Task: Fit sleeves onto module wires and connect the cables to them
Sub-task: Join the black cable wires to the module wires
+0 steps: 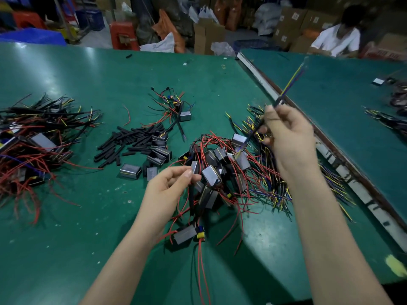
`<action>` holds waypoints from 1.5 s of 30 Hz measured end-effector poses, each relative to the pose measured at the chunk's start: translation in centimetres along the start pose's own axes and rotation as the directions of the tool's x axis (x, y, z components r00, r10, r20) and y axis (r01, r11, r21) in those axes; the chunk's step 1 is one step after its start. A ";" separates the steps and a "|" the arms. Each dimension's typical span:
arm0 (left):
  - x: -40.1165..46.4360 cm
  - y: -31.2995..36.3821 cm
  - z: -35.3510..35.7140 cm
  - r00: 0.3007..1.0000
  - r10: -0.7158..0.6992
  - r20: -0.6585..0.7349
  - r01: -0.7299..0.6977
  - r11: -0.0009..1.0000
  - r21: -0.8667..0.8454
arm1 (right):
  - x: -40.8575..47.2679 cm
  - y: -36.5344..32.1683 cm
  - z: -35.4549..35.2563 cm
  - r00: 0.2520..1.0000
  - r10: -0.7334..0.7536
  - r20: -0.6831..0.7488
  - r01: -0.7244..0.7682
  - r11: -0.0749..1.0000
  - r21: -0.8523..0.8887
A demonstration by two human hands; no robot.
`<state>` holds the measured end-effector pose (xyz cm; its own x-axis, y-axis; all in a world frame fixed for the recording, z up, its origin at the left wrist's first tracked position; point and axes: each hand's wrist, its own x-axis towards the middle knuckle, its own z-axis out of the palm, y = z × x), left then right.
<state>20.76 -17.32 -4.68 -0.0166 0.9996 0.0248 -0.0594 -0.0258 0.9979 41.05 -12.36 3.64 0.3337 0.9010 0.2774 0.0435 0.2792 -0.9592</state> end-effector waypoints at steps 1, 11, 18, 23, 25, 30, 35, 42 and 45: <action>-0.2 0.1 0.2 1.000 0.007 0.009 -0.007 1.000 -0.007 | -0.9 -0.1 0.8 0.995 0.081 0.052 -0.086 0.991 0.104; -2.7 1.4 0.1 0.994 0.112 -0.008 -0.113 0.989 -0.093 | -7.6 1.2 3.5 0.934 0.357 0.033 -0.326 0.808 0.491; -3.1 2.0 -0.4 0.991 0.133 -0.020 -0.134 0.988 -0.081 | -8.3 1.5 4.4 0.916 0.398 -0.047 -0.313 0.783 0.537; -3.3 1.6 -0.7 0.993 0.114 -0.036 -0.113 0.993 0.015 | -8.8 2.0 4.8 0.932 0.358 -0.061 -0.284 0.824 0.490; -3.3 1.4 -0.7 0.994 0.109 -0.025 -0.107 0.993 0.045 | -9.0 2.4 4.9 0.949 0.316 0.000 -0.278 0.838 0.469; -3.2 1.0 -0.5 0.990 0.139 -0.038 -0.136 0.988 0.072 | -10.1 3.4 5.4 0.945 0.218 0.245 -0.290 0.905 0.312; -3.0 0.4 -0.8 0.975 0.196 -0.100 -0.180 0.972 0.153 | -10.6 3.8 5.3 0.974 0.126 0.189 -0.172 0.952 0.253; -2.9 0.3 -0.7 0.986 0.139 -0.092 -0.130 0.986 0.105 | -10.5 4.0 5.3 0.979 0.073 0.192 -0.115 0.970 0.212; -2.8 0.4 -0.6 0.988 0.127 -0.083 -0.121 0.990 0.072 | -10.3 4.2 5.2 0.966 0.038 0.256 -0.089 0.977 0.192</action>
<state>20.20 -20.13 -4.34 -0.1068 0.9835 0.1460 0.0152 -0.1452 0.9893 32.94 -18.78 -2.95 0.0833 0.9658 0.2456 -0.1677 0.2565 -0.9519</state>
